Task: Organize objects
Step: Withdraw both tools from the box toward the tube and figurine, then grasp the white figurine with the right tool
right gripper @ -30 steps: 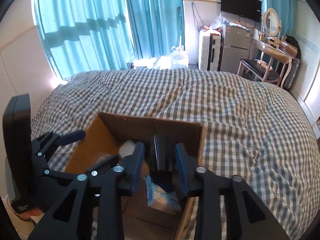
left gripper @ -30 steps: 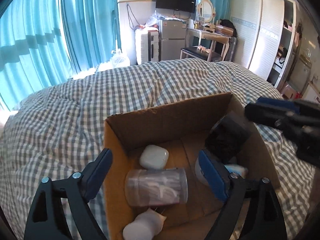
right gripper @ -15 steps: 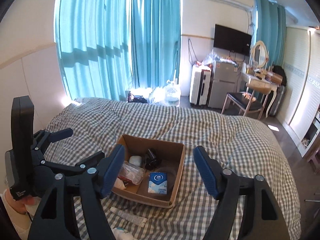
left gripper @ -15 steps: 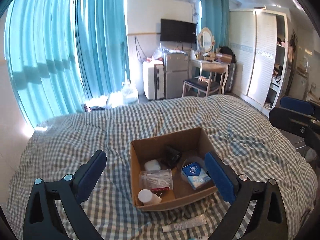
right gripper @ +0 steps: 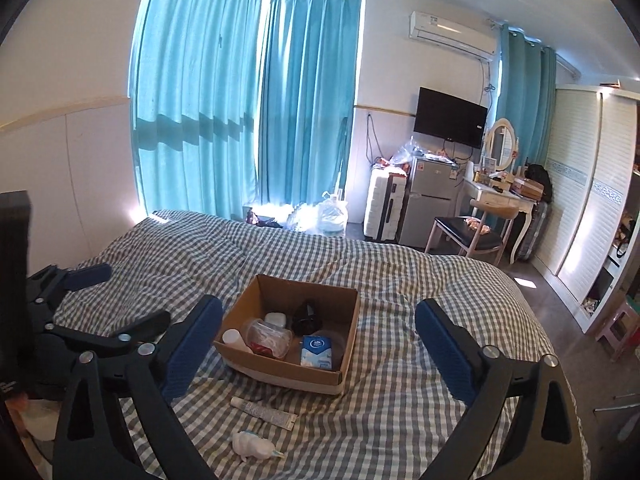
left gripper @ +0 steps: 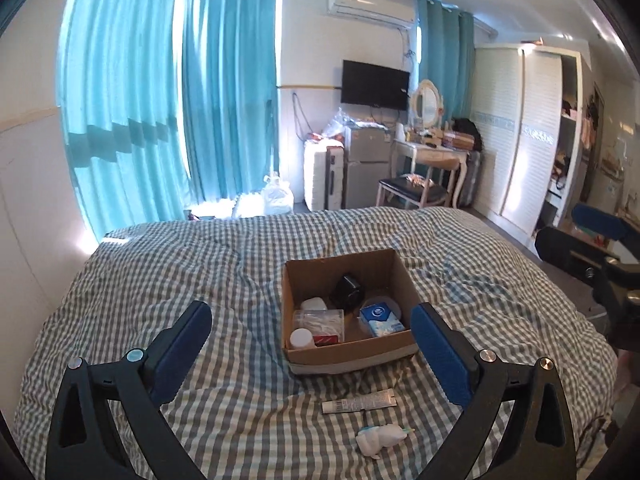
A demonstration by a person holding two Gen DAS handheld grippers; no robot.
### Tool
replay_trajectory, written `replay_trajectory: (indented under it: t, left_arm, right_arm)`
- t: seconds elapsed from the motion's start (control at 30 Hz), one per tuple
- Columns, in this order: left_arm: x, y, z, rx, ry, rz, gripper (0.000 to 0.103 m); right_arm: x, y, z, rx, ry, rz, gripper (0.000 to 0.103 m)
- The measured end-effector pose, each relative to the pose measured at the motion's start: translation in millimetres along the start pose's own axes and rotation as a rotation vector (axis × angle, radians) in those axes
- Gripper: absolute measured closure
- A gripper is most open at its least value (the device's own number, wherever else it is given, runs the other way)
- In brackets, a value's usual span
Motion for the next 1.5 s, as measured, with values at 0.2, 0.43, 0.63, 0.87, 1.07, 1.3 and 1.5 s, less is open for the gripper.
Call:
replay_trajectory:
  t: [0.2,0.43,0.63,0.87,1.07,1.3,1.5]
  left_arm:
    - [2.8,29.3,-14.8,0.047,-0.049,0.037,0.0]
    - [-36.6,82.4,-39.6,0.076,-0.13,-0.045,0.0]
    - [-77.7,136.4,-51.4,0.067,-0.14,-0.199,0.0]
    - [-97.1,166.4,-60.6,0.068,-0.173,-0.281,0.0]
    - [-105.1,174.5,-65.7,0.082,-0.177,-0.312,0.0]
    - [-115.2,182.9,-71.1,0.125,-0.176,-0.365,0.0]
    - [-118.9,180.4,-61.7,0.1,-0.168,-0.378,0.0]
  right_arm:
    - [-24.9,44.0,-3.1,-0.036,-0.025,-0.056,0.004]
    - [-72.4,112.7,-10.9,-0.046,-0.054,-0.18,0.004]
    - [-113.1,163.3,-31.9,-0.034,-0.076,-0.305,0.004]
    - [-164.3,233.1,-74.3,0.043,-0.133,-0.485,0.004]
    - [-186.6,265.1,-85.4,0.091,-0.12,-0.585,0.005]
    - [-192.0,281.6,-96.7,0.133,-0.165,-0.635,0.038]
    - [-168.3,257.4,-74.7,0.06,-0.151,-0.55,0.038]
Point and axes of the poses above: each gripper's, at about its wrist camera, not at the fingertips, and x roughly against the way its jaws point, z to its right, y to its underside, the point moved 9 cm from there along -x, roughly the way its jaws point, and after that the axes turned 5 degrees about -z, right-handed, at the moved point
